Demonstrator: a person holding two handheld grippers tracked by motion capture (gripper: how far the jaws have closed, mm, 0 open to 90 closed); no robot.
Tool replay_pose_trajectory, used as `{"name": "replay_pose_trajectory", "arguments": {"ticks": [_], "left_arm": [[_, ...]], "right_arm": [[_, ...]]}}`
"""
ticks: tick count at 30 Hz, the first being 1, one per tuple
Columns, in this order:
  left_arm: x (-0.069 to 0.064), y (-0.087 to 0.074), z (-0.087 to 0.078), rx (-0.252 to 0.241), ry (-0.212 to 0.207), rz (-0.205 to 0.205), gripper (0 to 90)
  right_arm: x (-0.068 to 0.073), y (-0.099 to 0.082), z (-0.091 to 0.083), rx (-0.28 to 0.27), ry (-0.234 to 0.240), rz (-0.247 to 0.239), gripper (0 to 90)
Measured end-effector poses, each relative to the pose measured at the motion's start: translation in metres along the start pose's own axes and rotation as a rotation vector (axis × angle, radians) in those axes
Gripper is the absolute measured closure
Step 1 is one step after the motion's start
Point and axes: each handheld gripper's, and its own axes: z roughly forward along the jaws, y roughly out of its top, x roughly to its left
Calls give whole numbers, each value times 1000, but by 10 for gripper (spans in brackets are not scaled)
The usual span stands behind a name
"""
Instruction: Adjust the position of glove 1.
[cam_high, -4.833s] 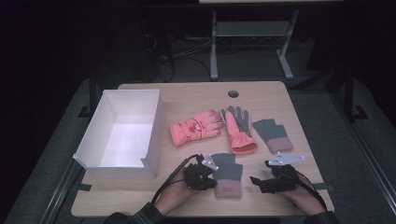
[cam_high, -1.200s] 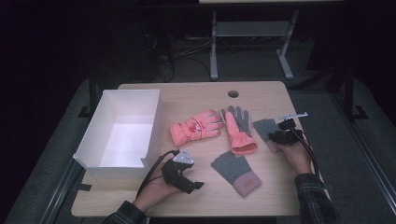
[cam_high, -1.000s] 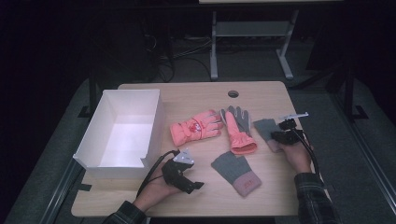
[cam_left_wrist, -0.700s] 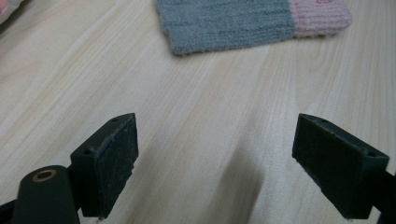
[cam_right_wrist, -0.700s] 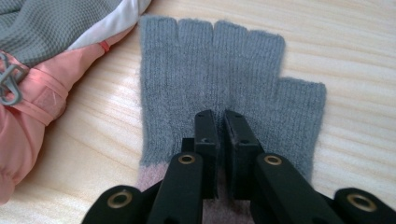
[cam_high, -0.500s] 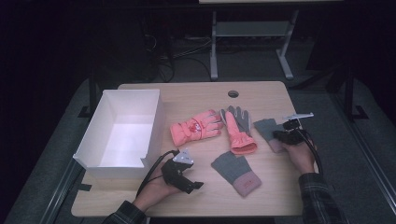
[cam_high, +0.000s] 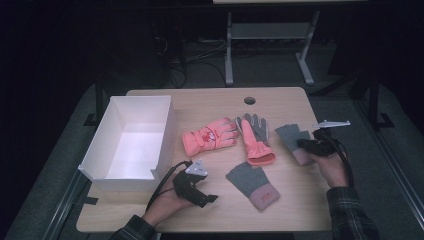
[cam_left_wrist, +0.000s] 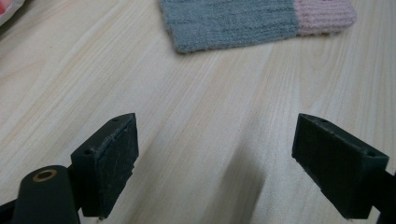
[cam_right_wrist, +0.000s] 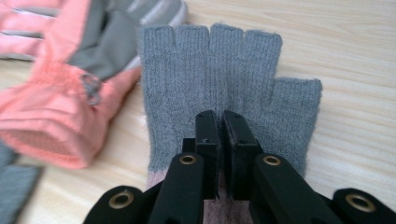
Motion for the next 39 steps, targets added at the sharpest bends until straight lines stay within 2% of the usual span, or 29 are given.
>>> {"name": "replay_pose_trajectory", "arguments": {"ticks": [4, 14, 17, 19, 22, 26, 30, 31, 39], "left_arm": [[0, 0, 1, -2, -3, -2, 142], [0, 0, 0, -3, -5, -7, 142], [0, 0, 0, -1, -6, -1, 142], [-1, 0, 1, -9, -5, -11, 142], [0, 0, 1, 0, 0, 5, 142], [0, 0, 0, 0, 3, -3, 143], [0, 0, 0, -2, 2, -4, 143], [-1, 0, 0, -3, 2, -4, 143], [-2, 0, 0, -4, 7, -7, 143]], "right_arm": [[8, 1, -11, -17, 33, -3, 856], [29, 0, -22, -24, 78, -36, 856], [40, -2, -28, -17, 111, -53, 856], [42, -3, -29, -16, 117, -57, 856], [53, -6, -34, -9, 140, -69, 856], [63, -9, -38, -8, 156, -79, 856], [80, -16, -44, -8, 174, -76, 856], [80, -16, -44, -8, 174, -76, 856], [107, -27, -44, 12, 208, -103, 855]]}}
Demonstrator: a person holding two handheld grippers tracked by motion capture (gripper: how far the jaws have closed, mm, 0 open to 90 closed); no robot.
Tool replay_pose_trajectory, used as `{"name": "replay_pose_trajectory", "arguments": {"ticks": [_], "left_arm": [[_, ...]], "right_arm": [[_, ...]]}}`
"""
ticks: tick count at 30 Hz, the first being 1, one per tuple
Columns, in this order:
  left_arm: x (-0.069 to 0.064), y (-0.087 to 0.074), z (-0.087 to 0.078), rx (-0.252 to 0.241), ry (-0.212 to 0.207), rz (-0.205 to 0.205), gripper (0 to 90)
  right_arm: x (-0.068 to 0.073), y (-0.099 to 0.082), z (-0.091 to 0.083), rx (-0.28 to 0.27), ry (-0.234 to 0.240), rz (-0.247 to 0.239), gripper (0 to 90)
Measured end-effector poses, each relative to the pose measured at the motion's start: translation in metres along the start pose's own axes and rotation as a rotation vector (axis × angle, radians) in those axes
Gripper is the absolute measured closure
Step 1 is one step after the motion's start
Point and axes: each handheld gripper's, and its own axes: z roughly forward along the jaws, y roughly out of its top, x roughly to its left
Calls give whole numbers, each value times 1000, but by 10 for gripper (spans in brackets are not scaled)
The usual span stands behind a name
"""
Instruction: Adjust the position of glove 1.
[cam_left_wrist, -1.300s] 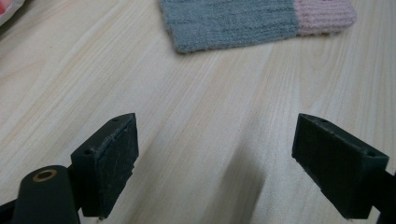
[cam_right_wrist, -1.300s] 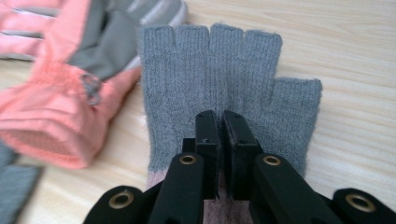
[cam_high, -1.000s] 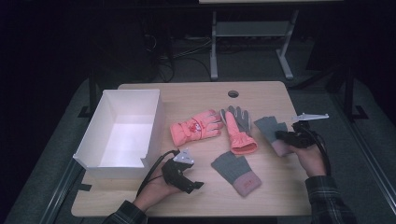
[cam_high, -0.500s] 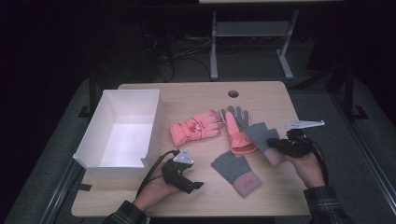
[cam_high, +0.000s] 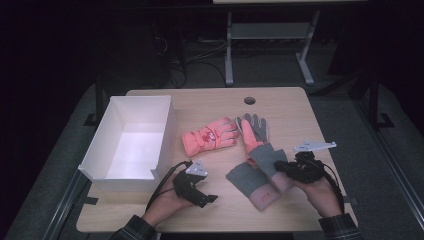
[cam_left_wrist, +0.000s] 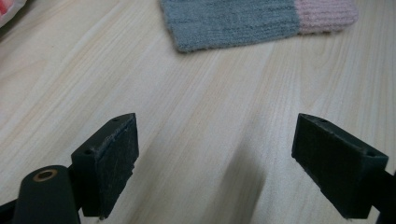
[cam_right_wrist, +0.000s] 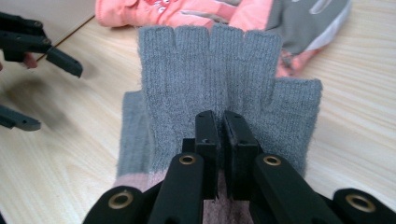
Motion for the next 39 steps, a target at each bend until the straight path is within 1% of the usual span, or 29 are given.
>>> {"name": "replay_pose_trajectory", "arguments": {"ticks": [1, 2, 3, 4, 5, 6, 8, 9, 10, 12, 13, 14, 16, 17, 18, 19, 20, 21, 23, 25, 30, 31, 33, 36, 39], "left_arm": [[0, 0, 0, 0, 0, -1, 143], [1, 0, -1, 5, 0, 3, 143], [0, 0, 0, 2, 0, -1, 143], [0, 0, 0, 2, -2, -2, 143], [0, 0, 1, 5, -3, -1, 143], [0, 0, 1, 5, -3, -1, 143], [0, 0, 1, 8, -3, 1, 143], [0, 0, 2, 9, -4, 1, 143], [0, 0, 2, 9, -4, 1, 143], [-1, 0, 2, 7, -3, -1, 143], [-1, 0, 2, 7, -3, -1, 143], [-1, -1, 1, 8, -3, -1, 143], [0, -1, 1, 7, -3, -1, 143], [0, -1, 1, 8, -3, -1, 143], [0, 0, 1, 9, -3, -2, 143], [-1, 0, 2, 11, -3, 4, 143], [-2, 0, 2, 7, -4, -1, 143], [-2, 0, 2, 7, -4, 4, 143], [-2, 0, 2, 9, -4, 4, 143], [-2, 0, 2, 8, -5, 1, 143], [-1, -1, 1, 18, -4, 13, 143], [-1, -1, 2, 10, -5, 5, 143], [-2, 0, 2, 13, -6, 3, 143], [-2, 0, 2, 17, -7, 6, 143], [-2, 0, 2, 15, -7, 4, 143]], "right_arm": [[0, 0, 0, 0, 0, 0, 855], [3, 0, 1, 2, 3, -1, 854], [8, -2, 4, 10, 17, 6, 854], [8, -2, 4, 10, 17, 6, 854], [13, -3, 8, 18, 27, 0, 853], [13, -3, 8, 18, 27, 0, 853], [19, -3, 10, 22, 29, -7, 854], [24, -3, 13, 24, 35, -6, 854], [24, -3, 13, 24, 35, -6, 854], [29, -3, 19, 39, 40, -22, 853], [29, -3, 19, 39, 40, -22, 853], [34, -3, 24, 55, 43, -21, 853], [35, -3, 26, 54, 46, -23, 853], [37, -3, 29, 65, 41, -18, 854], [37, -3, 29, 65, 41, -18, 854], [39, -4, 32, 70, 38, -15, 853], [40, -4, 34, 77, 31, -19, 854], [42, -5, 37, 90, 27, -12, 853], [42, -6, 40, 97, 24, -12, 852], [43, -6, 41, 100, 25, -6, 852], [44, -6, 44, 105, 18, -13, 852], [44, -6, 45, 105, 18, -14, 852], [46, -6, 46, 107, 23, -12, 852], [47, -7, 48, 108, 22, -28, 852], [46, -7, 50, 112, 24, -27, 852]]}}
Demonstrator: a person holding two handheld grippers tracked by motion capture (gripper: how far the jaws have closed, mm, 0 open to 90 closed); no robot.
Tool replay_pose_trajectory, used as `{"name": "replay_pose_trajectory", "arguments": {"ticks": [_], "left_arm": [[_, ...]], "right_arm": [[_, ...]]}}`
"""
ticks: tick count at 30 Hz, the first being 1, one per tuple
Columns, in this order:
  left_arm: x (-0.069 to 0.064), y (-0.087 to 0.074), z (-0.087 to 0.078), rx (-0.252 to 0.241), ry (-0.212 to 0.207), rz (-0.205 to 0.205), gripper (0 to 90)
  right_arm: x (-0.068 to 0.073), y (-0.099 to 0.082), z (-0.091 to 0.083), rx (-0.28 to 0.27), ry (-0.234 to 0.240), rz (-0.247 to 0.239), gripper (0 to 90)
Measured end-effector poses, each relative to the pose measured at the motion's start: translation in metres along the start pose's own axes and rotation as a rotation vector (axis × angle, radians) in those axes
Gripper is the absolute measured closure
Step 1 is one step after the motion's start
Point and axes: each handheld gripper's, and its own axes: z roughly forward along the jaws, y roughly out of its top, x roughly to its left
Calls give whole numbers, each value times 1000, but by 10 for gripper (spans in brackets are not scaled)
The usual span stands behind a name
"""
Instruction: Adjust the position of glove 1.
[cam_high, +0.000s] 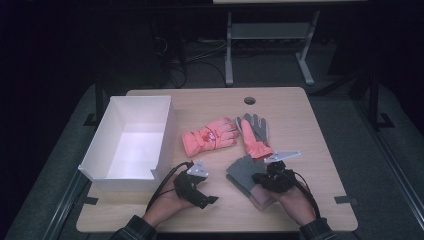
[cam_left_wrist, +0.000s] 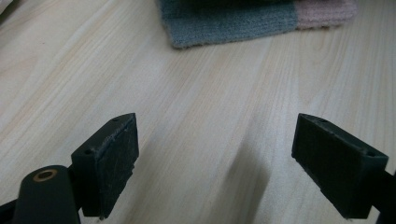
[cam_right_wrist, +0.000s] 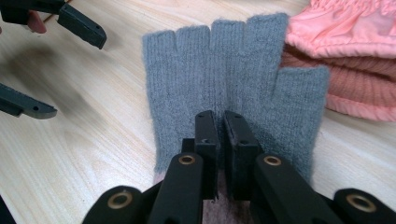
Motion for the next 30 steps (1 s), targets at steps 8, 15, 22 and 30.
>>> {"name": "replay_pose_trajectory", "arguments": {"ticks": [8, 15, 22, 30], "left_arm": [[0, -1, 0, 4, -1, 3, 143], [-1, 0, 0, 2, -2, 5, 143], [0, 0, 0, 0, -2, 2, 143], [-1, 1, -6, -30, -8, 5, 340]], "right_arm": [[1, 0, 7, 34, -6, -1, 846], [-1, -1, 12, 57, -1, 19, 832], [0, 0, 6, 36, 3, 12, 759], [-14, -3, -24, -79, -23, -63, 881]]}}
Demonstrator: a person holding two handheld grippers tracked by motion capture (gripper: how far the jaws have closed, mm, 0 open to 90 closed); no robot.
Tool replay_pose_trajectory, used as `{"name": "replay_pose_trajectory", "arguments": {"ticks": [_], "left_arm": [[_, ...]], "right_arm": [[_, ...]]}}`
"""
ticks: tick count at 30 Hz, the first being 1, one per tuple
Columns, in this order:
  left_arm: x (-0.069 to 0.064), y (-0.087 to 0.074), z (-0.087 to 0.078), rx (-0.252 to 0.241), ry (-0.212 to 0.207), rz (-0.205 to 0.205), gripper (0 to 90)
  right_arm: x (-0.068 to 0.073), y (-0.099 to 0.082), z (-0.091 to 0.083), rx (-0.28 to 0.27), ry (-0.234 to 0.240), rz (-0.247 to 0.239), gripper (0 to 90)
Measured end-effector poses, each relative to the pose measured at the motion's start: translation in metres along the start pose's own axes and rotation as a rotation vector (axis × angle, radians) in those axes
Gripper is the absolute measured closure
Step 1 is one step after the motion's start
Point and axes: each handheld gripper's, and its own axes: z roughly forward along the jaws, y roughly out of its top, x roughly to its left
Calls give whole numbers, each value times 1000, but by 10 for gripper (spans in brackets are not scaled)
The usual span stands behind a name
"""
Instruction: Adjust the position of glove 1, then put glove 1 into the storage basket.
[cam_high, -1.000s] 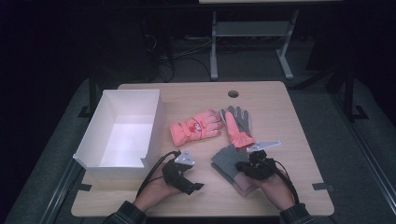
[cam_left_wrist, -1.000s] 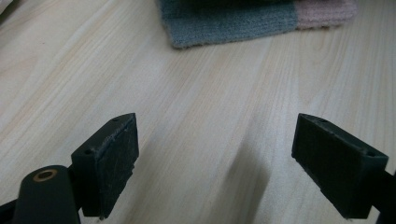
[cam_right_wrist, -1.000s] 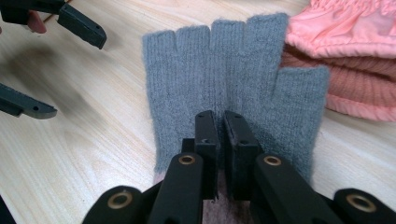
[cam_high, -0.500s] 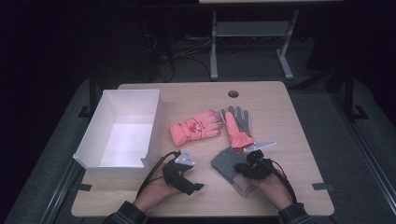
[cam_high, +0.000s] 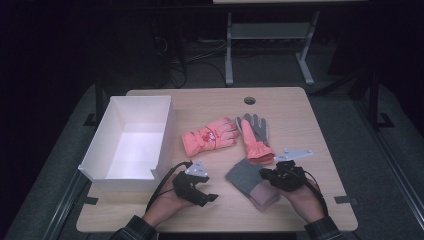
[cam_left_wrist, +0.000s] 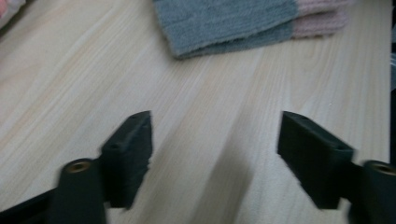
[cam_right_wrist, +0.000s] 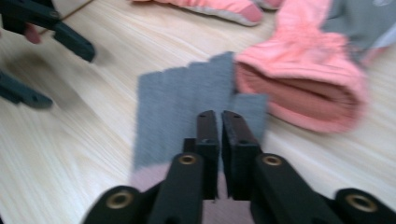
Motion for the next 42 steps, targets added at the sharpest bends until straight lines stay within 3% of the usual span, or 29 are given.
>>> {"name": "replay_pose_trajectory", "arguments": {"ticks": [1, 2, 3, 4, 5, 6, 7, 9, 14, 22, 30, 42], "left_arm": [[-1, 1, -1, -3, -2, 0, 340], [-1, 1, -3, 0, -11, 4, 400], [-2, 2, -4, -6, -18, -1, 491], [-3, 4, -5, -10, -29, -3, 650], [-3, 4, -5, -10, -29, -3, 712], [-3, 6, -5, -16, -34, -2, 712], [-4, 7, -5, -12, -37, 3, 803], [-7, 12, -3, -7, -35, 21, 894], [-12, 29, 21, 27, -49, 34, 896], [-15, 48, 49, 44, -68, 53, 895], [-13, 54, 58, 41, -69, 35, 896], [-6, 52, 52, 48, -53, 18, 896]], "right_arm": [[0, 0, 0, 0, 0, 0, 881], [-4, -2, -3, 2, -4, -5, 896], [-11, -4, -6, 6, -19, -29, 900], [-19, -8, -11, 4, -25, -34, 900], [-19, -8, -11, 4, -25, -34, 900], [-24, -11, -13, 3, -25, -39, 900], [-29, -15, -14, 2, -30, -49, 900], [-35, -21, -15, 25, -25, -50, 900], [-40, -36, -9, 97, 13, -72, 900], [-43, -37, -3, 116, 53, -96, 900], [-40, -37, 2, 138, 87, -107, 900], [-27, -36, 3, 133, 167, -153, 900]]}}
